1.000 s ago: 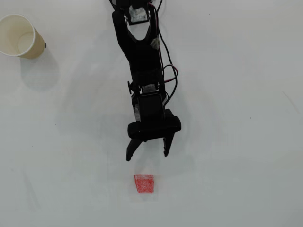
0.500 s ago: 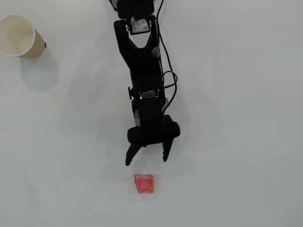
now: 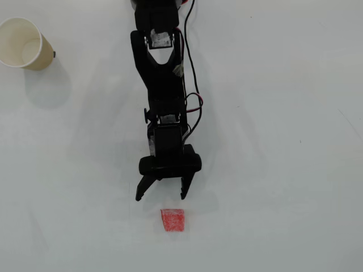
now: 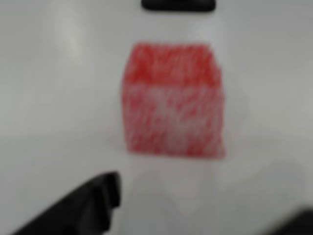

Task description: Pick up the cube and drop it in the cup.

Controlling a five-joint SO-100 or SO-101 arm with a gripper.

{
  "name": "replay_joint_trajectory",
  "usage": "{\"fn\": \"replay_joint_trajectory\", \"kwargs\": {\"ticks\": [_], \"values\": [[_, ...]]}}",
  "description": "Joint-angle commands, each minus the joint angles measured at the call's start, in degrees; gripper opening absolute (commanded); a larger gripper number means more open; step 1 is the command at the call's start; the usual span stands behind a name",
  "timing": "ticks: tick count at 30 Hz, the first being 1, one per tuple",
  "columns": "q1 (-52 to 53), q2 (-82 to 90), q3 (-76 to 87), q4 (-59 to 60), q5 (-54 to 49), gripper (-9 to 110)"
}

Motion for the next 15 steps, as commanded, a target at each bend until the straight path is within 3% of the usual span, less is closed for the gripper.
{"fn": "replay_joint_trajectory", "kwargs": {"ticks": [1, 15], "values": [[0.7, 2.02, -7.38, -1.58, -0.09, 41], [-0.26, -3.43, -13.27, -0.97, -0.09, 41]]}}
